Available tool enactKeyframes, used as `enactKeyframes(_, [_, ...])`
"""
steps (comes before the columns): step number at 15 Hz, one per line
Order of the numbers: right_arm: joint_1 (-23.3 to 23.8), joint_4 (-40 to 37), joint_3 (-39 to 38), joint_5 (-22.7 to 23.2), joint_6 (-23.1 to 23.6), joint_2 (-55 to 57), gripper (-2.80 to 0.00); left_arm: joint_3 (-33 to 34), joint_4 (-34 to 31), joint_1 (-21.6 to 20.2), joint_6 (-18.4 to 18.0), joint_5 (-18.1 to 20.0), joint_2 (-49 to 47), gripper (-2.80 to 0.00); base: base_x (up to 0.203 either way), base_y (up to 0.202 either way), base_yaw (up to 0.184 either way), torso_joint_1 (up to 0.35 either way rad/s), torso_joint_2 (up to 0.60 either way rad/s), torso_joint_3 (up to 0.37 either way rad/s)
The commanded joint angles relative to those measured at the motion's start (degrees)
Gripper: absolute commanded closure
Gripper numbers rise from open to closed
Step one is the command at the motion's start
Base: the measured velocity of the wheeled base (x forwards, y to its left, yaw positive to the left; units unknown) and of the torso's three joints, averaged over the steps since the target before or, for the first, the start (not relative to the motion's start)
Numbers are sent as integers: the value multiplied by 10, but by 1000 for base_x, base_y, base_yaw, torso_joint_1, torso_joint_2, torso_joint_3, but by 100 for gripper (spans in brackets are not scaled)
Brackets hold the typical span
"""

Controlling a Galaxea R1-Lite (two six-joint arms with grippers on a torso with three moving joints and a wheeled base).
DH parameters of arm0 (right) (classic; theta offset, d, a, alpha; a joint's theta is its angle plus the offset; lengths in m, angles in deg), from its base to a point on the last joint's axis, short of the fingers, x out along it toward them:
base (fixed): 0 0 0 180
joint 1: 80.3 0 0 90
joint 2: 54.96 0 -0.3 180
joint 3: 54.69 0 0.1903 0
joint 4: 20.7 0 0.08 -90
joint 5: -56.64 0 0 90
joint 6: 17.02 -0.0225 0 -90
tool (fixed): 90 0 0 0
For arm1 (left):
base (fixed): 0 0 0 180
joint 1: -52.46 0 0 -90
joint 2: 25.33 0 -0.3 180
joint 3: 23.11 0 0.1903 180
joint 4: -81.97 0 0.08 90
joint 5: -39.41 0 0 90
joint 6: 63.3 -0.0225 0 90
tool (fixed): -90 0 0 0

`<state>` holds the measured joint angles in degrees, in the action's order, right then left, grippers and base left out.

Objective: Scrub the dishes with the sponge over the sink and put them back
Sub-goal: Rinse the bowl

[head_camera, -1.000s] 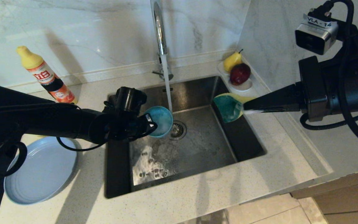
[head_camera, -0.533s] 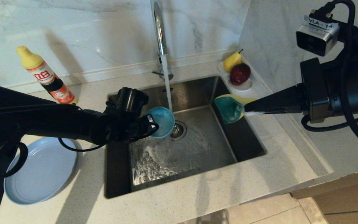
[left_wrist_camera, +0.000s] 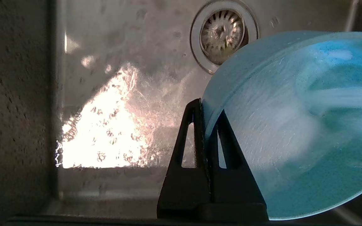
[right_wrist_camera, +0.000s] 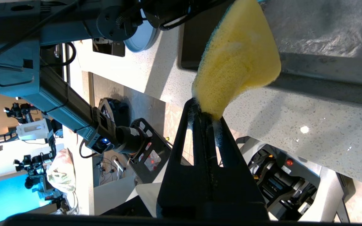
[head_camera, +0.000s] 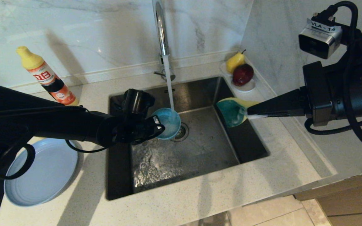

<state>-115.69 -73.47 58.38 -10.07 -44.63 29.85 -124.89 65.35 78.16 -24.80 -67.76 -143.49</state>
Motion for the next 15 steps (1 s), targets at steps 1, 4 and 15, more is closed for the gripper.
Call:
enactKeyframes(1, [0,3,-4,1,-2,1,0,3,-1,4,3,-1,0,0,0,0,0,0,0,0])
enactKeyframes(4, [0,15,-7,1,-2,1,0,12,-2,8,3,-1,4,0,0,0,0,0,0,0])
enactKeyframes(15, [0,17,-11,1,-2,-3,0,37,-6,22,2,-2,19,0,0,0,0,0,0,0])
